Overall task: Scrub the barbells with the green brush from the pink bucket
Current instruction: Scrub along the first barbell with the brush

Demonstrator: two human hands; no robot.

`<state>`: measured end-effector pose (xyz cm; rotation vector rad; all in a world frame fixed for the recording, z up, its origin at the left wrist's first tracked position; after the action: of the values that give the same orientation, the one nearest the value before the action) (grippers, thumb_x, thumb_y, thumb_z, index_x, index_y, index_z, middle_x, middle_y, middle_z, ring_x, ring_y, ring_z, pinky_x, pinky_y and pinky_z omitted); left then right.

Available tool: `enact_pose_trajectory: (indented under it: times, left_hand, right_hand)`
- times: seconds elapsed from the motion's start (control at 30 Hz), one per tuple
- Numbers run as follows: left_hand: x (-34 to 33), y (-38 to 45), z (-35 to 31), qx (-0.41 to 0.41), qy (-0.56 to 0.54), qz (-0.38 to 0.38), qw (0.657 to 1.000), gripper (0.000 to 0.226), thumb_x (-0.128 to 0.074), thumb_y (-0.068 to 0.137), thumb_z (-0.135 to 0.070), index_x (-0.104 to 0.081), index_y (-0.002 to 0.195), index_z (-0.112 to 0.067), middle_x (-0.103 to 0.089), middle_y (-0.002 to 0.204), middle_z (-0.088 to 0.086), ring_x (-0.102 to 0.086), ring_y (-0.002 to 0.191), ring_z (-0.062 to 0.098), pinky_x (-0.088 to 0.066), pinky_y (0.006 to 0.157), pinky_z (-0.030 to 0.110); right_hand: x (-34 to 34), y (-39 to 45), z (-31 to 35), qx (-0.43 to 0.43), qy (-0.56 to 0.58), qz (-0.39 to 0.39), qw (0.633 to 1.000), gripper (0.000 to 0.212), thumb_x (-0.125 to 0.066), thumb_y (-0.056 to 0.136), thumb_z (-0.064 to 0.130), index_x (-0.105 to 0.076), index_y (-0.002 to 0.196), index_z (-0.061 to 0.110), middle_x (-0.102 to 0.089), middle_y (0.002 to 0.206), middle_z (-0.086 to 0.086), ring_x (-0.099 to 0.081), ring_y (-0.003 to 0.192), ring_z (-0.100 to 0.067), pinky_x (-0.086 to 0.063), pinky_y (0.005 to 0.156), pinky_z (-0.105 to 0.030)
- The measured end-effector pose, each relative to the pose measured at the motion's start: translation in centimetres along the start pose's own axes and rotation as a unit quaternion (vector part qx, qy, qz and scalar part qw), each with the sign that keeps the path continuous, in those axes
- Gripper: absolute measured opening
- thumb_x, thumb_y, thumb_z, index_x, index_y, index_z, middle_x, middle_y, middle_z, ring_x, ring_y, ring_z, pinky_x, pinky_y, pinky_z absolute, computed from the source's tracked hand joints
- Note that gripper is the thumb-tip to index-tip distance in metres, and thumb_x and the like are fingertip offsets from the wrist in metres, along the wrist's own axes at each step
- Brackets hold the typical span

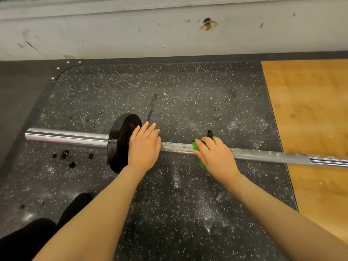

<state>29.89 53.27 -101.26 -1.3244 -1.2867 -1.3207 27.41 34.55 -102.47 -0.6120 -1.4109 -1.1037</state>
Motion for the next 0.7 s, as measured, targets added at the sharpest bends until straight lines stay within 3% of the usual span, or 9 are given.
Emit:
enact_pose_trajectory:
  times: [0.13,0.37,0.5,0.7]
  left_hand:
    - [-0.2,0.2,0.0,0.014,-0.009,0.041,0.999,0.043,-0.035,0.102,-0.03,-0.051,0.137,-0.011,-0.039,0.15,0.006,-0.025,0.144,0.021,-0.01,0.118,0.036]
    - [-0.5,0.1,0.3,0.038,-0.039,0.092,0.994,0.047,-0.035,0.103,-0.035,-0.044,0.142,-0.01,-0.033,0.154,0.007,-0.017,0.146,0.022,-0.014,0.119,0.038]
    - [-0.2,-0.6,0.3,0.038,-0.061,0.076,0.995,0.048,-0.038,0.102,-0.035,-0.046,0.14,-0.008,-0.034,0.153,0.008,-0.019,0.146,0.021,-0.016,0.118,0.037]
    - [-0.1,-2.5,0.4,0.025,-0.087,0.044,0.995,0.047,-0.041,0.1,-0.036,-0.05,0.137,-0.008,-0.034,0.153,0.008,-0.019,0.145,0.021,-0.017,0.118,0.038]
  right_hand:
    - [0.1,0.1,0.2,0.009,0.012,0.012,1.0,0.036,-0.05,0.092,0.029,-0.066,0.11,0.003,-0.065,0.094,-0.011,-0.057,0.075,-0.03,-0.051,0.057,-0.036]
    - [0.4,-0.1,0.2,0.003,0.037,0.059,0.998,0.04,-0.05,0.091,0.029,-0.064,0.116,0.0,-0.065,0.103,-0.015,-0.06,0.087,-0.034,-0.056,0.065,-0.041]
    - [0.8,-0.1,0.0,-0.04,0.067,0.035,0.996,0.036,-0.066,0.088,0.021,-0.064,0.116,-0.001,-0.064,0.107,-0.017,-0.059,0.093,-0.038,-0.056,0.073,-0.044]
    - [0.8,-0.7,0.2,-0.099,0.091,0.028,0.99,0.037,-0.058,0.095,0.02,-0.059,0.124,-0.002,-0.06,0.118,-0.019,-0.054,0.106,-0.04,-0.048,0.09,-0.048]
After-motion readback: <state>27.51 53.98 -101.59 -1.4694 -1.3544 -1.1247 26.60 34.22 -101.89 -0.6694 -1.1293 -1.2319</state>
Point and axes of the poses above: each hand's wrist, its own y-axis towards the middle knuckle, its own x-axis out of the back of the hand, z = x × y, the point moved 10 cm from there along y, towards the middle knuckle
